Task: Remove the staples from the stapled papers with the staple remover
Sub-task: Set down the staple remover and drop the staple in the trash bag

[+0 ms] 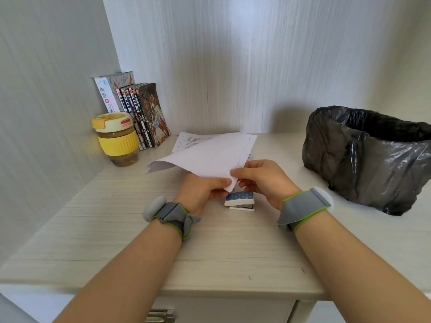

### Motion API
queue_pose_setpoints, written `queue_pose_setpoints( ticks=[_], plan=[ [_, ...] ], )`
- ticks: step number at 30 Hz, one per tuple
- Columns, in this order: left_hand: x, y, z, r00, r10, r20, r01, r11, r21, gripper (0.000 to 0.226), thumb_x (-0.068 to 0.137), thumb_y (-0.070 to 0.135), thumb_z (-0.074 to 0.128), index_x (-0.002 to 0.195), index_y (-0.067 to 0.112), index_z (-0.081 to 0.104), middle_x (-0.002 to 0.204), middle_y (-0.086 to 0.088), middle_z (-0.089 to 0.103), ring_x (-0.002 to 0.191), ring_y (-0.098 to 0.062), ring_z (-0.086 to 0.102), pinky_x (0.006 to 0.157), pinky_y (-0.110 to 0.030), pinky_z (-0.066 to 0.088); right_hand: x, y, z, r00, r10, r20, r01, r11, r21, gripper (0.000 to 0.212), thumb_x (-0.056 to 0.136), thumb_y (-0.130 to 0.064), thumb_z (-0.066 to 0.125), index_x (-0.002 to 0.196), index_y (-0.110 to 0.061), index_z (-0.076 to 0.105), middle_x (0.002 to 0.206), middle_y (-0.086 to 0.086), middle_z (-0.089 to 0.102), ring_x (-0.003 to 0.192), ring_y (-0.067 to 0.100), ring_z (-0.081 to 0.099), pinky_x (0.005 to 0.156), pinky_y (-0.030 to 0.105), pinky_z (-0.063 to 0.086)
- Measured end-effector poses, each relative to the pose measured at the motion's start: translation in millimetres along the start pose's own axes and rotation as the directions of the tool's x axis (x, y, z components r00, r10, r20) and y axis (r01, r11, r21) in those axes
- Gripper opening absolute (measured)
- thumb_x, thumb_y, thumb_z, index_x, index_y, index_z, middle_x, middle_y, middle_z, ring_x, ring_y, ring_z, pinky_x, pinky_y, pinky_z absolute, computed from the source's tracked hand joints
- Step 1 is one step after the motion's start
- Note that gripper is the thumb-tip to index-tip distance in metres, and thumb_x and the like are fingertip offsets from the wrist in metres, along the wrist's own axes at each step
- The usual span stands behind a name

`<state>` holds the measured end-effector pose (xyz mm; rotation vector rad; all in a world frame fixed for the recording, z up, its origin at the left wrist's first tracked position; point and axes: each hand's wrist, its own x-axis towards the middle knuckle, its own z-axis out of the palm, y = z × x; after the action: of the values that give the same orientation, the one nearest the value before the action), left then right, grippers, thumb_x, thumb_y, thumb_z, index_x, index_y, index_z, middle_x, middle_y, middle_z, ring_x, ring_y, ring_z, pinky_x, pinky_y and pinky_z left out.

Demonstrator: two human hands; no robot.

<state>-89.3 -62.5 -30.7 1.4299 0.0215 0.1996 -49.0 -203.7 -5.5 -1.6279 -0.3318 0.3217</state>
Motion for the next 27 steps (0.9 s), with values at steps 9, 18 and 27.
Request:
queue_pose_setpoints(
  ticks=[9,18,27],
  plan=[
    [-0.8,0.1,1.7,1.0,-0.008,-0.015,0.008,1.0,0.005,0.03,0.077,-0.009,0.061,0.098,0.013,0.058,0.09,-0.005,0.065,0.075,-0.019,0.063,0.058,-0.025,0.056,1.5,0.7,-0.2,0.999,0.016,-0.032,-0.017,0.999,-0.049,0.013,0.077,-0.002,0.066,0.067,-0.008,0.061,0.06,0.003,0.058,0.042,0.002,0.051,0.051,0.017,0.043],
    [-0.3,3.6,1.2,0.998,-0.064,0.022,0.066,0.994,-0.088,0.034,0.08,-0.017,0.038,0.084,0.008,0.062,0.063,-0.002,0.071,0.056,-0.016,0.068,0.051,-0.02,0.055,3.0,1.8,2.4,0.977,-0.159,-0.144,0.138,0.979,-0.149,0.005,0.08,0.0,0.061,0.077,0.003,0.065,0.055,0.002,0.056,0.036,-0.001,0.047,0.042,0.011,0.039],
    [-2.3,3.2,0.2,0.999,-0.042,0.033,0.045,0.995,-0.086,0.015,0.085,0.0,0.055,0.093,0.011,0.061,0.068,0.001,0.07,0.052,-0.007,0.062,0.048,-0.017,0.051,-2.1,-2.1,1.6,0.998,-0.059,0.011,0.058,0.997,0.054,0.014,0.084,-0.004,0.06,0.07,-0.007,0.063,0.056,0.002,0.059,0.045,0.006,0.051,0.048,0.015,0.045]
  ],
)
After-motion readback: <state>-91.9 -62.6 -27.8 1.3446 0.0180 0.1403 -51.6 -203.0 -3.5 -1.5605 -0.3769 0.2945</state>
